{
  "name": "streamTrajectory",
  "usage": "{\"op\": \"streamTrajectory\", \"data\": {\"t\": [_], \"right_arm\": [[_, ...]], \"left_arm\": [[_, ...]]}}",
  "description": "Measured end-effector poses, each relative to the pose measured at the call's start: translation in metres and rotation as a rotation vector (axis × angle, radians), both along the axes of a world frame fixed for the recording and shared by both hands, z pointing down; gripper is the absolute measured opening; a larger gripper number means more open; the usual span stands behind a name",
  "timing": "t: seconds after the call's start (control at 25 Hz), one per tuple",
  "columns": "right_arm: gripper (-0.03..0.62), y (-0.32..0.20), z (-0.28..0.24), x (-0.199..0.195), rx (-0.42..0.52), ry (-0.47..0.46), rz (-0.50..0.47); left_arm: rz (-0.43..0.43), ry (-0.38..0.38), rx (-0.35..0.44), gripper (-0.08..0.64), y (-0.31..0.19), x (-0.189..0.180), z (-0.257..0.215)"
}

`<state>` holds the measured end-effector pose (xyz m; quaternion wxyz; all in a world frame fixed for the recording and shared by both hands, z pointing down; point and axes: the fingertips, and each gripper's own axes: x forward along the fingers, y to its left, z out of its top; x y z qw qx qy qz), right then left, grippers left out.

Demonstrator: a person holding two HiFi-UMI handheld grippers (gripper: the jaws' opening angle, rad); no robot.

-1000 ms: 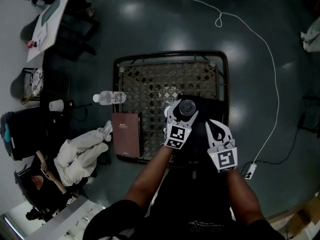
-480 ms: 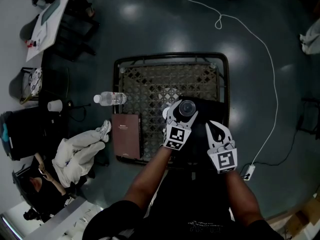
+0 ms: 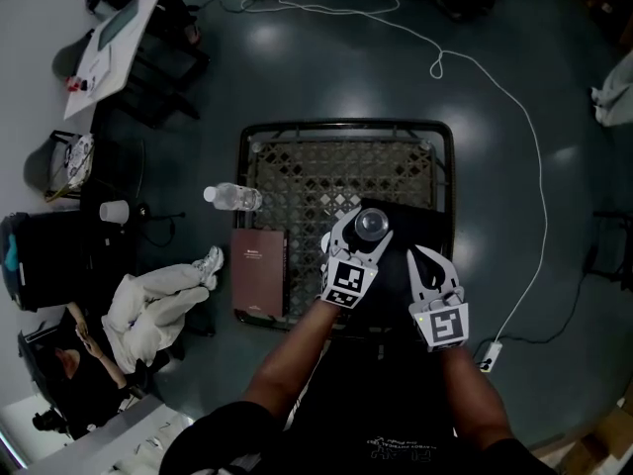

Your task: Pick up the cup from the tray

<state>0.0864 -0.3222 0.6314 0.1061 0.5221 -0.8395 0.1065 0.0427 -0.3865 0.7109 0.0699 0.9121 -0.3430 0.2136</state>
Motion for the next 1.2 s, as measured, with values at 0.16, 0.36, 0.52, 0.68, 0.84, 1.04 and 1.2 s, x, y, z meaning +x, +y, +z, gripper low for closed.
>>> {"op": "streamTrajectory", "data": {"t": [0.16,0.36,0.52,0.68,0.84,1.04,1.2], "right_arm": [[0.008,-0.003,-0.014,-0.007,0.032,-0.001,-0.006],[0.008,0.001,-0.033,-0.007,0.061,-0.015,0.002],[0.008,-0.001,-0.054,-0.001,0.102,-0.022,0.026],[0.008,-0.001,-0.076,0.007,0.111,-0.01,0.033],[0.008,0.0,-0.087,0.017,0.145,-0.013,0.054],[0.008,0.001,-0.103,0.027,0.213,-0.031,0.072],[0.008,0.001,-0.113,0.035,0.242,-0.029,0.072]], "left_arm": [[-0.005,0.015,0.018,0.305,0.005,-0.006,-0.026],[-0.014,0.036,0.018,0.305,0.02,-0.011,-0.057],[-0.016,0.053,0.029,0.303,0.026,-0.017,-0.082],[0.004,0.091,0.052,0.301,0.029,-0.013,-0.108],[0.024,0.117,0.065,0.299,0.034,-0.008,-0.128],[0.044,0.144,0.082,0.298,0.042,-0.002,-0.148],[0.05,0.153,0.096,0.298,0.046,0.003,-0.157]]}}
